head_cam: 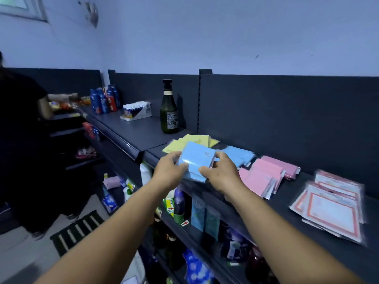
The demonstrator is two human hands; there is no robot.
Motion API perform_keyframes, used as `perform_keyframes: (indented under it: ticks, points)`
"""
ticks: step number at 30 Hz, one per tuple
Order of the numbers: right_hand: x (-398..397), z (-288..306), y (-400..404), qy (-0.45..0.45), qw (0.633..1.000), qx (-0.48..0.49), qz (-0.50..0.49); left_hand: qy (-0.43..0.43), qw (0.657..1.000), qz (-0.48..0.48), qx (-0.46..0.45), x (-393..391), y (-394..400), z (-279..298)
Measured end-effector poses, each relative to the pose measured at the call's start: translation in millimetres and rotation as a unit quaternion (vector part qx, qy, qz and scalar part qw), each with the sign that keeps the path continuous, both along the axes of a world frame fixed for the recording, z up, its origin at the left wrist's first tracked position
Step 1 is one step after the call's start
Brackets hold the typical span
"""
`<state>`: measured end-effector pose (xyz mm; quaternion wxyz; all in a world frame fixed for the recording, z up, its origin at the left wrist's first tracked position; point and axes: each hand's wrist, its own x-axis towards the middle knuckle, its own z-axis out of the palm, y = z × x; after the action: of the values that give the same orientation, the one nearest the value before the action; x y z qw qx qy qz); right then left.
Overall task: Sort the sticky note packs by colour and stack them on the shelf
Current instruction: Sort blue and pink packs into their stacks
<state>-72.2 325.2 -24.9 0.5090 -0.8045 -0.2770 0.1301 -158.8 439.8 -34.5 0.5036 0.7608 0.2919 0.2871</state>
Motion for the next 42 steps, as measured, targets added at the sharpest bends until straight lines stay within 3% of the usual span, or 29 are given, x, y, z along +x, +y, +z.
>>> perform_keyframes:
  ticks: [6,19,27,34,42]
  points:
    - [18,-9,28,-0.007,0.998,-0.053,-0.038,0.045,0.998,-0.044,0.003,27,39,-12]
    - [37,-30,68,-0.011,0.964,-0.157,-0.215,0.156,0.957,-0.201,0.137,85,78,-25]
    - [40,-31,76,0.009,0.951,-0.171,-0.259,0.200,0.926,-0.221,0.232,107,80,-31]
    - [25,-25,72,-0.021,0.945,-0.192,-0.264,0.159,0.922,-0.250,0.249,99,77,-26]
    - [1,-11,33,-0.133,0.923,-0.247,-0.263,0.091,0.878,-0.280,0.378,83,42,-5]
